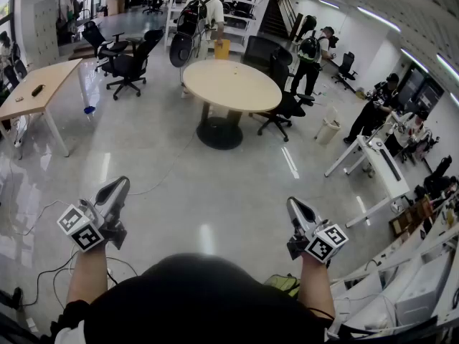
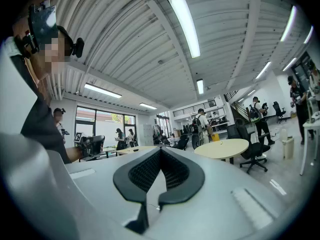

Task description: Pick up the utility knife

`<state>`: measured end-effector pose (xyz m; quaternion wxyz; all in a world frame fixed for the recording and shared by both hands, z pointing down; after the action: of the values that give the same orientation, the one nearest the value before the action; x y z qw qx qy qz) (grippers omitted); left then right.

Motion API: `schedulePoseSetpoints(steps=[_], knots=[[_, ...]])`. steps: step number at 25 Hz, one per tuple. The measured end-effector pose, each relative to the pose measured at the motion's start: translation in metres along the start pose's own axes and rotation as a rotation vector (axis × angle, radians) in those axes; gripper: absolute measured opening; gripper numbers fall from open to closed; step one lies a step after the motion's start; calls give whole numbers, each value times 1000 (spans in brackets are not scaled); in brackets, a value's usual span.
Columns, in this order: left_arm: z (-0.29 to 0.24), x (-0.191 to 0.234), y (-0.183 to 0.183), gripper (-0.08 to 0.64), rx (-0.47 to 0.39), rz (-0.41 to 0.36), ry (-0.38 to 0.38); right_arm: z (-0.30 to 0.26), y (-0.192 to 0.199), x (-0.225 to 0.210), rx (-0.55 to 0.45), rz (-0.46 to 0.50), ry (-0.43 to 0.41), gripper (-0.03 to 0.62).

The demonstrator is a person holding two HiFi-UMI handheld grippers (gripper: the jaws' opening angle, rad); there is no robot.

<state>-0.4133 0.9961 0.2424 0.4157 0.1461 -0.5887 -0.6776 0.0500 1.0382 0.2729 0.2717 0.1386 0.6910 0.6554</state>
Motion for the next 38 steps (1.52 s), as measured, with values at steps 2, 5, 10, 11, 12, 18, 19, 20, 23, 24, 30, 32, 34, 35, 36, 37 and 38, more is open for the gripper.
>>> schedulePoseSetpoints(steps=[2, 5, 10, 11, 12, 18, 19, 20, 23, 24, 30, 32, 34, 35, 36, 37, 38], knots=[[-1, 0, 2, -8, 2, -1, 2, 0, 2, -1, 1, -2, 2, 12], [-2, -1, 3, -8, 2, -2, 5, 0, 5, -3, 1, -5, 3, 12], [-4, -6, 2, -8, 0, -3, 6, 4, 3, -4, 0, -8, 2, 12], [-5, -6, 1, -8, 2, -3, 5, 4, 2, -5, 1, -9, 2, 12], [-6, -6, 0, -8, 4, -4, 5, 4, 2, -6, 1, -10, 3, 12], [-14, -8, 5, -8, 12, -10, 10, 4, 3, -15, -9, -14, 13, 12], [-15, -8, 6, -8, 13, -10, 11, 5, 2, -16, -14, -18, 15, 14], [-16, -9, 6, -8, 14, -10, 11, 6, 2, -17, -19, -23, 17, 14], [-21, -13, 5, -8, 16, -10, 9, 9, -1, -22, -24, -31, 16, 14], [-24, -15, 6, -8, 16, -10, 8, 10, -1, -25, -23, -29, 14, 14], [-43, -31, 14, -8, 22, -13, 3, 23, -6, -46, -24, -28, 3, 14], [-53, -41, 21, -8, 26, -17, 7, 32, -5, -57, -27, -31, 0, 14], [-64, -53, 28, -8, 30, -17, 12, 42, -7, -69, -30, -36, 0, 14], [-70, -59, 31, -8, 33, -14, 15, 47, -8, -75, -31, -39, 1, 14], [-76, -64, 35, -8, 38, -8, 17, 53, -8, -81, -33, -42, 2, 14], [-82, -69, 39, -8, 45, -2, 21, 58, -8, -88, -35, -45, 4, 14], [-89, -75, 43, -8, 53, 1, 24, 63, -7, -94, -36, -47, 6, 14]])
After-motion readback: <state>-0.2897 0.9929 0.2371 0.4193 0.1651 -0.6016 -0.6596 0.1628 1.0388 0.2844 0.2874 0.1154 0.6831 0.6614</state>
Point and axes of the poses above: the fingertips, and each gripper's own axes: z backward along the fingers, x to its left, y out of its underside, the point moved 3 cm from there along z, backward along the fingers
